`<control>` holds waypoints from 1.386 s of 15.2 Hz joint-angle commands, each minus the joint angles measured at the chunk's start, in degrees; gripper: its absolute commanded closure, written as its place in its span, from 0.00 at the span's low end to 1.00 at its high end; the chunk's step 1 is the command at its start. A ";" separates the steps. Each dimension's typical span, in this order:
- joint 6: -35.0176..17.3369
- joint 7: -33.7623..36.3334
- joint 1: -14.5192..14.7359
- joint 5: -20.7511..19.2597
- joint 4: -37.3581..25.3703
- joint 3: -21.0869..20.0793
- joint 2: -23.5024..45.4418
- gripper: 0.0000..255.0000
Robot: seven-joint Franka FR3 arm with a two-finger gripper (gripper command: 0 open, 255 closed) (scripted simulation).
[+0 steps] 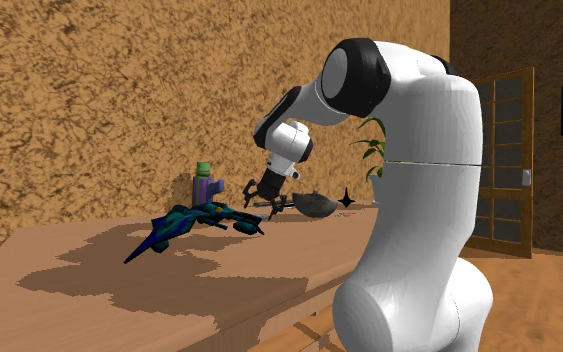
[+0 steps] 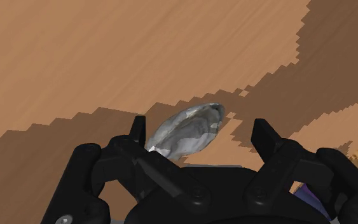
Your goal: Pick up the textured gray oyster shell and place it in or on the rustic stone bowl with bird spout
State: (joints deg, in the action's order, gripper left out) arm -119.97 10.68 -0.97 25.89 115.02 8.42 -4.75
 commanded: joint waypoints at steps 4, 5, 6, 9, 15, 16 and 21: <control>0.00 0.00 0.00 0.00 0.00 0.00 0.00 1.00; 0.02 0.02 0.00 -0.01 -0.01 0.00 -0.02 1.00; -0.01 0.02 0.01 -0.01 0.03 -0.01 -0.03 1.00; -0.05 0.02 0.01 -0.03 0.24 -0.02 -0.20 1.00; 3.35 1.62 -0.14 -0.91 -3.09 0.06 -0.56 1.00; 4.03 1.93 -0.16 -1.07 -3.74 0.07 -0.64 1.00; 7.46 3.43 -0.27 -1.77 -7.24 0.16 -0.83 1.00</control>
State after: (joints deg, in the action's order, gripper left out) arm -113.17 13.75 -1.25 24.28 108.40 8.60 -5.48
